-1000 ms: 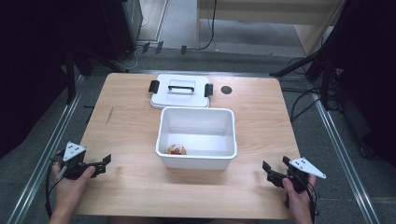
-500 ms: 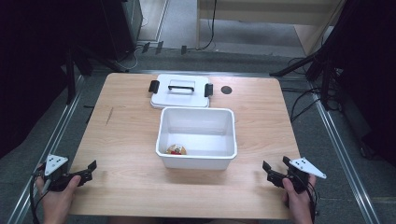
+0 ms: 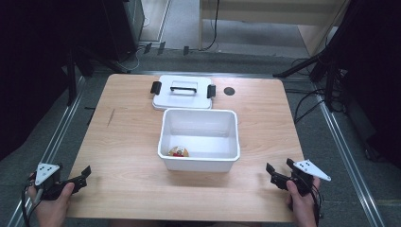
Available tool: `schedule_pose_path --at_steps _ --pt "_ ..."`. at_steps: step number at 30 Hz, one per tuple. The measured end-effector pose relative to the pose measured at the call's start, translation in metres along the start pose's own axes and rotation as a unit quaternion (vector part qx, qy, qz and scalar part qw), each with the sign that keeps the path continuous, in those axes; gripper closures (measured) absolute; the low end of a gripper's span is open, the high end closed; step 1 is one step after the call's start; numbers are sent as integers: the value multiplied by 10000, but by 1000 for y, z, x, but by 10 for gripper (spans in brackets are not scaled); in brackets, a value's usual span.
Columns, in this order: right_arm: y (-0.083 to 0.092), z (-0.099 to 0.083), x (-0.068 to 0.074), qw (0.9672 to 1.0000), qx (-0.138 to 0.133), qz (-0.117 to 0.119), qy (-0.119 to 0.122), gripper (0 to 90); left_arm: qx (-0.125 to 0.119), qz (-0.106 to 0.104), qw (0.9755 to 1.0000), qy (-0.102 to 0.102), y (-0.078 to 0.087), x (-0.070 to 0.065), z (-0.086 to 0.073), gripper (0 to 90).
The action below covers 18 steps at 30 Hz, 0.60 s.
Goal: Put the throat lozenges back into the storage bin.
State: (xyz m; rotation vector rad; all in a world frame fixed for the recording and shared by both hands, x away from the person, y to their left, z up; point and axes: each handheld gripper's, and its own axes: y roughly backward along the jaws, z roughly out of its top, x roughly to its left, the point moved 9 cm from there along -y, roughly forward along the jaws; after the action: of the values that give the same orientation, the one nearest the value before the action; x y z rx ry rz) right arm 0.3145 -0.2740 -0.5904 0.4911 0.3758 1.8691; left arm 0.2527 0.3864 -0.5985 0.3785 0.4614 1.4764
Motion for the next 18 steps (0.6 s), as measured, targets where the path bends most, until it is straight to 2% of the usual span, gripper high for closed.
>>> schedule_pose_path --at_steps 3,8,10,18 --pt "0 0 0 10000 4 7 -8 136 -11 -89 9999 -63 1 -3 0 0" --pt "0 0 0 10000 19 -7 8 136 -86 -171 9998 -4 1 -3 1 0" --pt "-1 0 0 10000 18 -13 31 136 -73 -201 9998 -38 1 -4 0 0" --pt "-1 -1 1 10000 45 -41 73 136 -10 -196 9997 -146 0 -7 0 0"
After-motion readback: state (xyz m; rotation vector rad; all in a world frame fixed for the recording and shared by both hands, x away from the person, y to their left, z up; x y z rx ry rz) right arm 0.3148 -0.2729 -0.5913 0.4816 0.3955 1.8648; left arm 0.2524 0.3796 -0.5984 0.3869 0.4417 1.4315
